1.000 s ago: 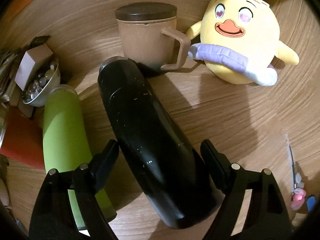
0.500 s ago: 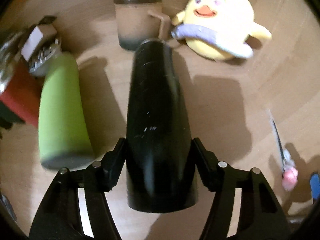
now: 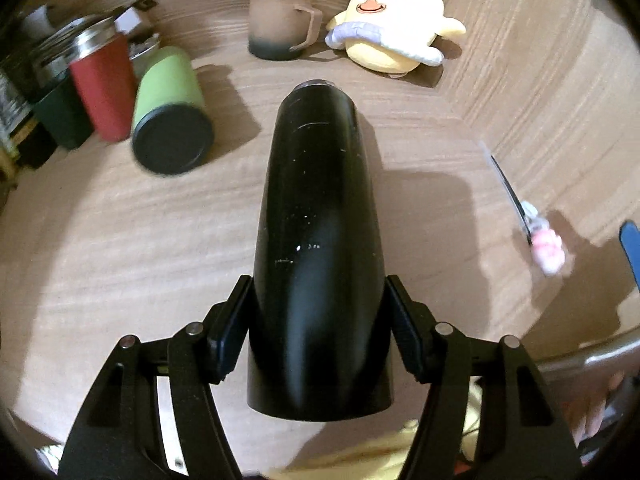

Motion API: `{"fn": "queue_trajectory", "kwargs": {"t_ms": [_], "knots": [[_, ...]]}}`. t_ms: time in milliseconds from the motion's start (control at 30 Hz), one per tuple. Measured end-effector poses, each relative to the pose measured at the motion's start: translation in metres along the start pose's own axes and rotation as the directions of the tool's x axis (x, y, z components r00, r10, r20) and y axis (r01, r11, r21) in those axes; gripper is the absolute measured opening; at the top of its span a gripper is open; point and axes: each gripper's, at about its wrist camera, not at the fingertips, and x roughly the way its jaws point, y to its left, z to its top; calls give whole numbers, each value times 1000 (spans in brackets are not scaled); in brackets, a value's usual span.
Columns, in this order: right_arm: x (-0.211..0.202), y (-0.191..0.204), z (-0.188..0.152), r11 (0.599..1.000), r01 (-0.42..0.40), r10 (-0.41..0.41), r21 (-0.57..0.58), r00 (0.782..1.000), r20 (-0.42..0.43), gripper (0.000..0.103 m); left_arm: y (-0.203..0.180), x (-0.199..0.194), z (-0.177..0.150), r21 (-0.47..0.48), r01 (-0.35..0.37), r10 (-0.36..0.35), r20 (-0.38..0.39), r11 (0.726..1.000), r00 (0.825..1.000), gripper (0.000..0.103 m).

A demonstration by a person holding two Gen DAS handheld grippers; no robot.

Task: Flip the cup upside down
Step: 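Lift the black thermos with the left tool toward the right tool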

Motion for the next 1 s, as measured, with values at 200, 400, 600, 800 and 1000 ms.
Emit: {"fn": "queue_trajectory", "kwargs": {"t_ms": [200, 400, 600, 800, 1000], "knots": [[-11, 16, -3, 998, -36, 36, -56, 999, 8, 103, 4, -14, -23, -28, 16, -16, -11, 999, 1000, 64], [-10, 28, -10, 990, -104, 103, -95, 995, -17, 103, 7, -24, -21, 20, 113, -112, -25, 993, 993, 65], [0, 52, -22, 973, -177, 170, -150, 984, -58, 103, 28, -65, -24, 64, 46, -56, 152, 997, 987, 73], [52, 86, -50, 976, -188, 165, -113, 969, -185, 103, 66, -80, -36, 35, -125, 110, 278, 992, 954, 78], [91, 104, -77, 990, -91, 61, -109, 965, -256, 103, 98, -77, -43, -27, -119, 122, 285, 992, 951, 78]]}}
